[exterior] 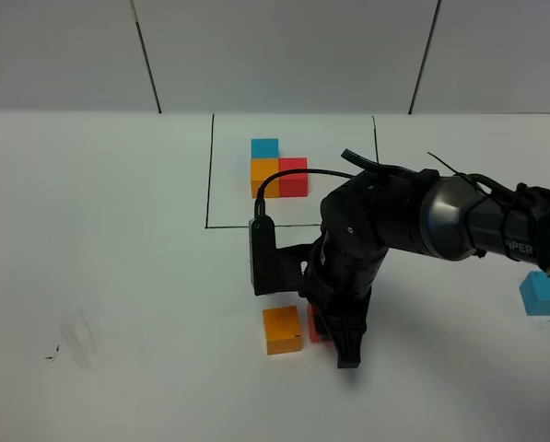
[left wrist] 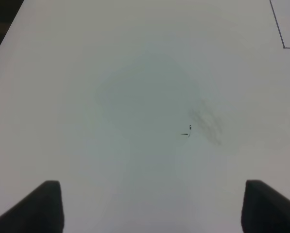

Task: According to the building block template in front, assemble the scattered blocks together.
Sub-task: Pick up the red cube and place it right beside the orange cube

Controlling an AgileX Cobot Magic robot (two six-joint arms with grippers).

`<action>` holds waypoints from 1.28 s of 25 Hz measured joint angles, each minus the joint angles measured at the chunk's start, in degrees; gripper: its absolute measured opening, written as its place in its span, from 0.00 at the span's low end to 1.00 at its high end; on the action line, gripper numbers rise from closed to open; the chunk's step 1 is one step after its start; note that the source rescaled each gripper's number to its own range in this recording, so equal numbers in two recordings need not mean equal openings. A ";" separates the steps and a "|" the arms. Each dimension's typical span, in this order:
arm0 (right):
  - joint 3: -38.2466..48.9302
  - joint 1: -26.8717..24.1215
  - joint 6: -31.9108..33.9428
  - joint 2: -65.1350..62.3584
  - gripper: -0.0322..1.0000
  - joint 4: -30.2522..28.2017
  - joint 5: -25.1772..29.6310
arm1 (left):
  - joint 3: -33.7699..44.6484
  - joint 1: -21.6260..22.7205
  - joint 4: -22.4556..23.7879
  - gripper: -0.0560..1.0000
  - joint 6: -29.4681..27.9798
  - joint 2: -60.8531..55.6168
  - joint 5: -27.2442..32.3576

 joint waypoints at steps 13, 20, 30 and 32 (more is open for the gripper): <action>-0.06 1.50 -3.00 0.22 0.03 0.55 -1.25 | 0.00 0.00 0.00 0.64 0.05 0.00 0.00; -0.06 1.61 -3.71 0.60 0.03 0.55 -1.92 | 0.00 0.00 0.00 0.64 0.05 0.00 0.00; -2.56 1.61 -4.28 3.65 0.03 0.59 0.11 | 0.00 0.00 0.00 0.64 0.05 0.00 0.00; -4.67 1.61 -4.28 4.67 0.03 0.59 2.47 | 0.00 0.00 0.00 0.64 0.05 0.00 0.00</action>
